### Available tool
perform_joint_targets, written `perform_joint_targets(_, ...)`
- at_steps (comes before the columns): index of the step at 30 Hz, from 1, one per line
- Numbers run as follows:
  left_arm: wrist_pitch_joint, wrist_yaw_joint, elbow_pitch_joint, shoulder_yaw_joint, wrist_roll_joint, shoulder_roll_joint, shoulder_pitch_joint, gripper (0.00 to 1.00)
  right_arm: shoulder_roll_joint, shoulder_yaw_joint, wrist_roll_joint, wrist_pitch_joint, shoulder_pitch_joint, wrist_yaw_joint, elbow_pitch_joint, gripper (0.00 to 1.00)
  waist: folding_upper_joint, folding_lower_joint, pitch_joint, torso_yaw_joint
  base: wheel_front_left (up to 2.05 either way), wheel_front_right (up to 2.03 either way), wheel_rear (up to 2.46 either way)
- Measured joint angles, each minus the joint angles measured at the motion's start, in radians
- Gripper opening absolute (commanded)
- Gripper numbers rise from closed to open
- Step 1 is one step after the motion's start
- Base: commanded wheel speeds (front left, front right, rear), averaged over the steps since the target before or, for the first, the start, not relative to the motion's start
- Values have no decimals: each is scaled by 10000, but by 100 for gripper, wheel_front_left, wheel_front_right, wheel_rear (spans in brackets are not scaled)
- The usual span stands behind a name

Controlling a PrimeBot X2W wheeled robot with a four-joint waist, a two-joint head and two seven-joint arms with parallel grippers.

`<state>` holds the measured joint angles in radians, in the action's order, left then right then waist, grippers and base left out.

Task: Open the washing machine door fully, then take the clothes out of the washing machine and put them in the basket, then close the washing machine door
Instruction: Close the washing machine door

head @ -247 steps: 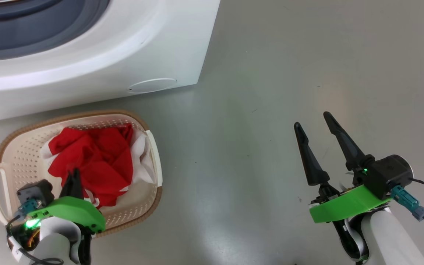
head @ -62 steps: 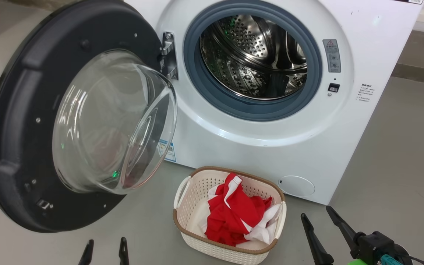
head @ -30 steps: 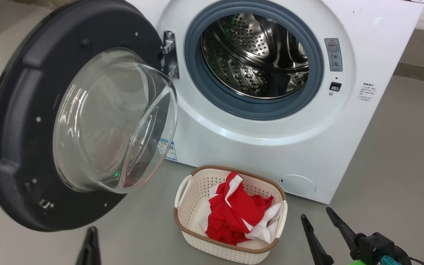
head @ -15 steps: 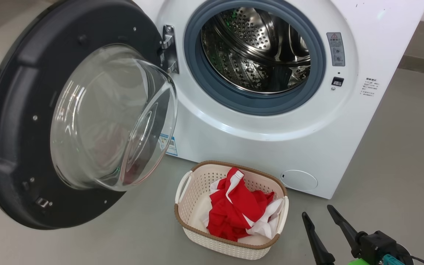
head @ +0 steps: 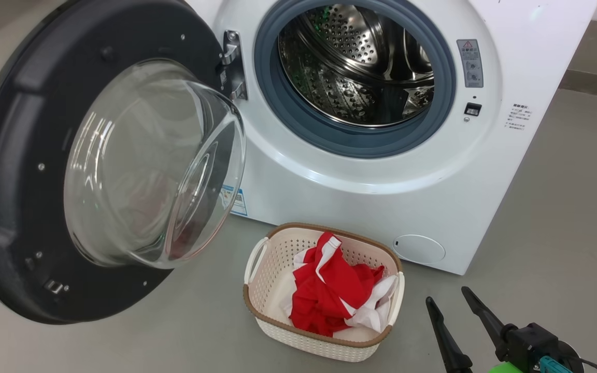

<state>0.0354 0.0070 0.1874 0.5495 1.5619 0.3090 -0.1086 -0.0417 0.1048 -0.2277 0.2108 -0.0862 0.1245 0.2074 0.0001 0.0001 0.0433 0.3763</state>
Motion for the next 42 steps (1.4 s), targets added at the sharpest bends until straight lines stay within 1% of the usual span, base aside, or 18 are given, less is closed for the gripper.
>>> perform_joint_targets(1, -240, -2, 491, 36, 230, 167, -220, 0, 0, -10, 0, -2, 1, 0, 0, 100, -1, 0, -6, -17, 0, 0, 0)
perform_joint_targets(3, -527, -77, 938, 6, 274, 330, -404, 0, 0, -15, 0, -2, 1, 0, -4, 100, 0, 0, -13, -28, 0, 0, 0)
perform_joint_targets(7, -1108, -90, 1687, -293, 336, 593, -613, 0, 0, -15, 0, -13, 1, 0, -8, 100, 0, 0, -20, -32, 0, 0, 0)
perform_joint_targets(11, -1526, -165, 2163, -650, 336, 633, -781, 0, 0, -10, 0, -46, 1, 0, -12, 100, -1, 0, -23, -38, 0, 0, 0)
perform_joint_targets(14, -2010, -184, 2579, -1172, 307, 685, -1043, 0, 0, 27, 0, -81, 3, 0, -21, 100, 0, 0, -33, -92, 0, 0, 0)
perform_joint_targets(15, -2109, -257, 2690, -1281, 309, 688, -1107, 0, 0, 35, 0, -90, 4, 0, -21, 100, 0, 0, -36, -114, 0, 0, 0)
perform_joint_targets(23, -2640, -443, 3421, -1837, 232, 688, -1569, 0, 0, 50, 0, -102, 33, 0, -58, 100, 0, 0, -85, -347, 0, 0, 0)
perform_joint_targets(28, -2924, -539, 3716, -2044, 215, 690, -1685, 0, 0, 42, 2, -107, 33, 0, -75, 100, 0, 0, -143, -463, 0, 0, 0)
perform_joint_targets(31, -3185, -696, 3797, -2094, 217, 725, -1685, 0, -2, 29, 2, -144, 33, 0, -98, 100, 0, 0, -185, -496, 0, 0, 0)
perform_joint_targets(34, -3559, -708, 3770, -2140, 276, 790, -1683, 0, -2, 4, 2, -146, 33, 0, -107, 100, 0, 0, -208, -495, 0, 0, 0)
perform_joint_targets(39, -4288, -798, 3471, -2174, 477, 901, -1503, 0, 0, -56, 2, -146, 33, 0, -148, 100, -1, 0, -243, -461, 0, 0, 0)
perform_joint_targets(42, -4765, -884, 3093, -2159, 823, 909, -1204, 0, 0, -88, 4, -146, 36, 0, -165, 100, 0, 0, -274, -438, 0, 0, 0)
